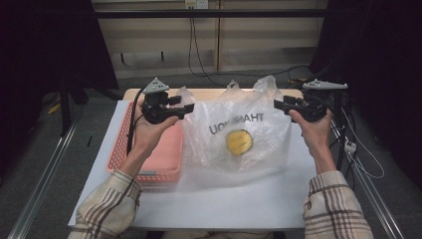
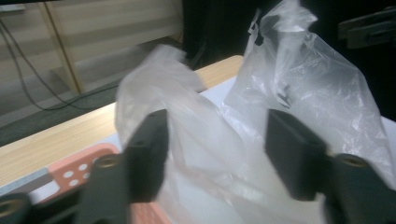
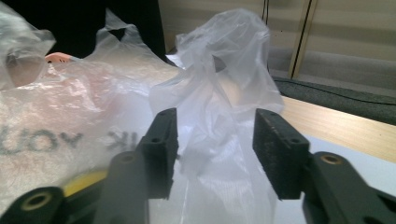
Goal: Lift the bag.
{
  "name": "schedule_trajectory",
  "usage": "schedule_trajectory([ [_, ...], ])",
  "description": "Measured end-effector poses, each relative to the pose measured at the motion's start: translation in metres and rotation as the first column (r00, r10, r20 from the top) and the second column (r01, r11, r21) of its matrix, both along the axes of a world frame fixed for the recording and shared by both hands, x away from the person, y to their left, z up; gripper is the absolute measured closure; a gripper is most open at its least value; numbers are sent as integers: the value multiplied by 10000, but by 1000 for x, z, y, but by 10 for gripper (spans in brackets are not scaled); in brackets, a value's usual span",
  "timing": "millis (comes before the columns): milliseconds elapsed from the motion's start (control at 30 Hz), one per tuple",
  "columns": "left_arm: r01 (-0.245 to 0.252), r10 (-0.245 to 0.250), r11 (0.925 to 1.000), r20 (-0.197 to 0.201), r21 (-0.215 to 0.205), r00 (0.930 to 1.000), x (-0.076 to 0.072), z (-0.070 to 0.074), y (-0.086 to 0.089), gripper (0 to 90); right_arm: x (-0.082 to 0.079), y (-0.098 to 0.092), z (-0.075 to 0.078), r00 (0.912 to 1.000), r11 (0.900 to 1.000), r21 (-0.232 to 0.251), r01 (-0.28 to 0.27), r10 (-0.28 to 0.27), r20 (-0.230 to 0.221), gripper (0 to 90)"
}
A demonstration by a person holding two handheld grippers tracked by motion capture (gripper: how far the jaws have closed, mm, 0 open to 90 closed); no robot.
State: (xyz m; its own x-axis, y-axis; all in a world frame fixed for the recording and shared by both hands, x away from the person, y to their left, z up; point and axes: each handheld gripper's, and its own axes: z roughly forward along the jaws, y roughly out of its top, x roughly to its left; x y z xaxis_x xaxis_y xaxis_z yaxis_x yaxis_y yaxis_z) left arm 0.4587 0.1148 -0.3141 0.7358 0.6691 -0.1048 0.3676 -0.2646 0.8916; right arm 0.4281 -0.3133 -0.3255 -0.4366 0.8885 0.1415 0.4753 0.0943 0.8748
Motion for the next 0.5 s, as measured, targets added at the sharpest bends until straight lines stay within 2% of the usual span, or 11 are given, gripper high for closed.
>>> schedule_trajectory([
  [233, -221, 222, 9997, 220, -35, 9995, -3, 4, 2, 182, -3, 3, 0, 10000, 9999, -110, -49, 49, -53, 389],
  [400, -352, 352, 9994, 187, -19, 9992, -5, 5, 5, 93, -8, 7, -2, 9999, 9998, -170, -131, 130, -69, 326],
  [500, -305, 306, 9995, 329, -21, 9990, -10, 6, 7, 76, -12, 8, -5, 9998, 9996, -240, -115, 112, -140, 278],
])
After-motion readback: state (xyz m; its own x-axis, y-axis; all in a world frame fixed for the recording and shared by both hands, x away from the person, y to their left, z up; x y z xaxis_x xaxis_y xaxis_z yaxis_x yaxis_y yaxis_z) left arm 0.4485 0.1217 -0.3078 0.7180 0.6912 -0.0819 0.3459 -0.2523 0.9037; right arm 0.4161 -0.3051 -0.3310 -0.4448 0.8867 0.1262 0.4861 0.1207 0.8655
